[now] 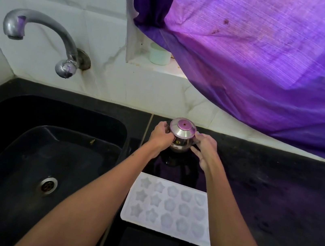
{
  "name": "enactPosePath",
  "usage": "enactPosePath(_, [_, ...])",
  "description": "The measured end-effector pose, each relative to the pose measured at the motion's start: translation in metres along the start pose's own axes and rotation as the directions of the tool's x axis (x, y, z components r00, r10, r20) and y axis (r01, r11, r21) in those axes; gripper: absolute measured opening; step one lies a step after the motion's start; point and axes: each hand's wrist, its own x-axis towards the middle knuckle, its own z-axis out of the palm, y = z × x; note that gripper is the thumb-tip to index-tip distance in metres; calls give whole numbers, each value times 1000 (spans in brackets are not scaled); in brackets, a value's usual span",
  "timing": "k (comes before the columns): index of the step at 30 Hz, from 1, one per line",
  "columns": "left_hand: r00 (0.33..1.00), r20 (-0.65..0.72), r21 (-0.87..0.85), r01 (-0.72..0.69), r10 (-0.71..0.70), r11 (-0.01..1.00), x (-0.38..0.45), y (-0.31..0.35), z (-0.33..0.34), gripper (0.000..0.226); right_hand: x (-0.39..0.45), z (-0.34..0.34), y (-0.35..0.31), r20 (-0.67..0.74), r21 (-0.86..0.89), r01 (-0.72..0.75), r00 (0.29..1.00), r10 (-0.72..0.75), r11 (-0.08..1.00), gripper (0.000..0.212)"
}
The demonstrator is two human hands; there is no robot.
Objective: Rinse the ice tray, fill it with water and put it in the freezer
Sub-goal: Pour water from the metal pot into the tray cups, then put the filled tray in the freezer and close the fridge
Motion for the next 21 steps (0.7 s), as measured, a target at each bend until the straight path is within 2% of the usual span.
enactPosePath(5, [1000,-21,-15,-1,1,1000,5,-2,1,58,5,-2,1,14,-34,14,1000,-14,999,14])
enactPosePath(10, [996,-86,-8,12,-13,1000,0,-6,-5,55,-3,-11,-5,56,-116,54,997,-48,992,11])
enactPosePath(13, [987,-157,3,19,-18,1000,-9,-15,-16,56,-10,-29,1,-22,-205,75,996,-81,976,37])
enactPosePath(17, [963,-268,101,12,15,995,-41,-27,-33,48,-35,-62,19,-154,-408,105,971,-181,907,23])
enactPosePath(21, [938,-346,224,73,9,972,-84,-47,-47,41,-71,-92,47,-233,-585,-3,959,-164,811,17])
